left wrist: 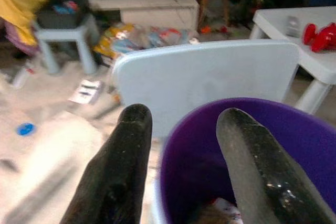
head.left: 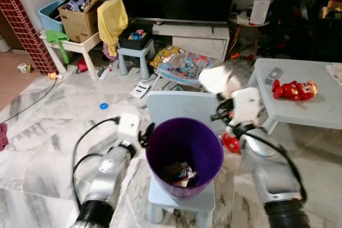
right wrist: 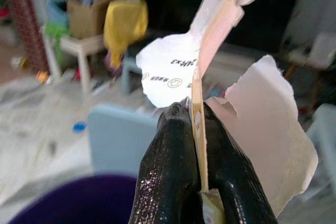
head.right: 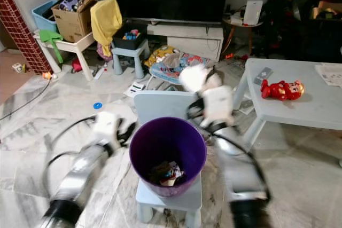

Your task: Picking trash to rubbish bin

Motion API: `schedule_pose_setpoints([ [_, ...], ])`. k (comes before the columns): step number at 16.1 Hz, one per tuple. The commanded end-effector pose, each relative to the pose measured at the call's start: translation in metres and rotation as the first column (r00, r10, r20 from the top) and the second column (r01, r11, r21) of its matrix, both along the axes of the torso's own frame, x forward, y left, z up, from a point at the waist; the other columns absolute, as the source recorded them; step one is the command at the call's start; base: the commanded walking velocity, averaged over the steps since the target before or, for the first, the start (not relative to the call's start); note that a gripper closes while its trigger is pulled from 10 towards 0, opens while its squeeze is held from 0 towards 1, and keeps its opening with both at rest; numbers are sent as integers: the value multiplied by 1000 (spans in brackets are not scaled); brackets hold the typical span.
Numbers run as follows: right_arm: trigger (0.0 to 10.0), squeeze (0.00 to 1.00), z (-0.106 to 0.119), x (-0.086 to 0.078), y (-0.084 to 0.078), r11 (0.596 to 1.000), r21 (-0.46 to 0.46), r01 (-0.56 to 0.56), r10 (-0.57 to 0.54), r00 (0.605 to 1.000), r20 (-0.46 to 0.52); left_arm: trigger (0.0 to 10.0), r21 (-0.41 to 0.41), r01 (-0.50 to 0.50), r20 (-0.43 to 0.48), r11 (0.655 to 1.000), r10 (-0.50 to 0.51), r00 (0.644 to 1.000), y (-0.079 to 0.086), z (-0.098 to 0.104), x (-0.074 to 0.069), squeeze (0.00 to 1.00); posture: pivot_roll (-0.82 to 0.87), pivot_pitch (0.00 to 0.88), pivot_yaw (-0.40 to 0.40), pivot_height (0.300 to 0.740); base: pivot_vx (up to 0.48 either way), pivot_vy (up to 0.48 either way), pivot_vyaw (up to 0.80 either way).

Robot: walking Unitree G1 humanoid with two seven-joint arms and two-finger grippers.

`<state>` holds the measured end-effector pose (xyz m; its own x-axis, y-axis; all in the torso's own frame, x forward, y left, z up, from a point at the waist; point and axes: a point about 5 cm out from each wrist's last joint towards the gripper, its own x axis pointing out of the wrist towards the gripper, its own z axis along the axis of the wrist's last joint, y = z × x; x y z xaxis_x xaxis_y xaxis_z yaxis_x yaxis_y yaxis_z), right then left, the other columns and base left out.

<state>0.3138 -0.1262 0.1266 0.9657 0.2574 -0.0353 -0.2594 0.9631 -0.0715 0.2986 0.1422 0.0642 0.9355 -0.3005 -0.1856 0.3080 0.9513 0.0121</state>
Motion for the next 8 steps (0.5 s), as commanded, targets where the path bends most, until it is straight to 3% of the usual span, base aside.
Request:
schedule_pose_setpoints([
  [1, 0, 0, -12, 5, 7, 999, -39, -21, 20, 999, -39, 10000, 46, -7, 83, 999, 3, 997, 5, 14, -5, 1000, 7, 29, -4, 740, 0, 0, 0],
  [2, 0, 0, -27, 8, 12, 997, -72, -37, 30, 995, -95, 10000, 66, -7, 114, 998, -1, 993, 9, 17, -14, 1000, 15, 31, -6, 740, 0, 0, 0],
  [4, 0, 0, -56, 10, 26, 985, -133, -114, 83, 973, -216, 10000, 72, -50, 92, 996, 43, 995, 18, 13, -31, 1000, 41, 32, -12, 740, 0, 0, 0],
  [6, 0, 0, -73, 9, 30, 941, -298, -161, 83, 962, -259, 10000, 86, -68, 61, 994, 63, 996, 20, 8, -37, 1000, 69, 28, -19, 740, 0, 0, 0],
  [8, 0, 0, -85, 8, 33, 935, -304, -183, 81, 944, -319, 10000, 81, -51, 61, 995, 47, 997, 14, 13, -35, 1000, 73, 28, -12, 740, 0, 0, 0],
])
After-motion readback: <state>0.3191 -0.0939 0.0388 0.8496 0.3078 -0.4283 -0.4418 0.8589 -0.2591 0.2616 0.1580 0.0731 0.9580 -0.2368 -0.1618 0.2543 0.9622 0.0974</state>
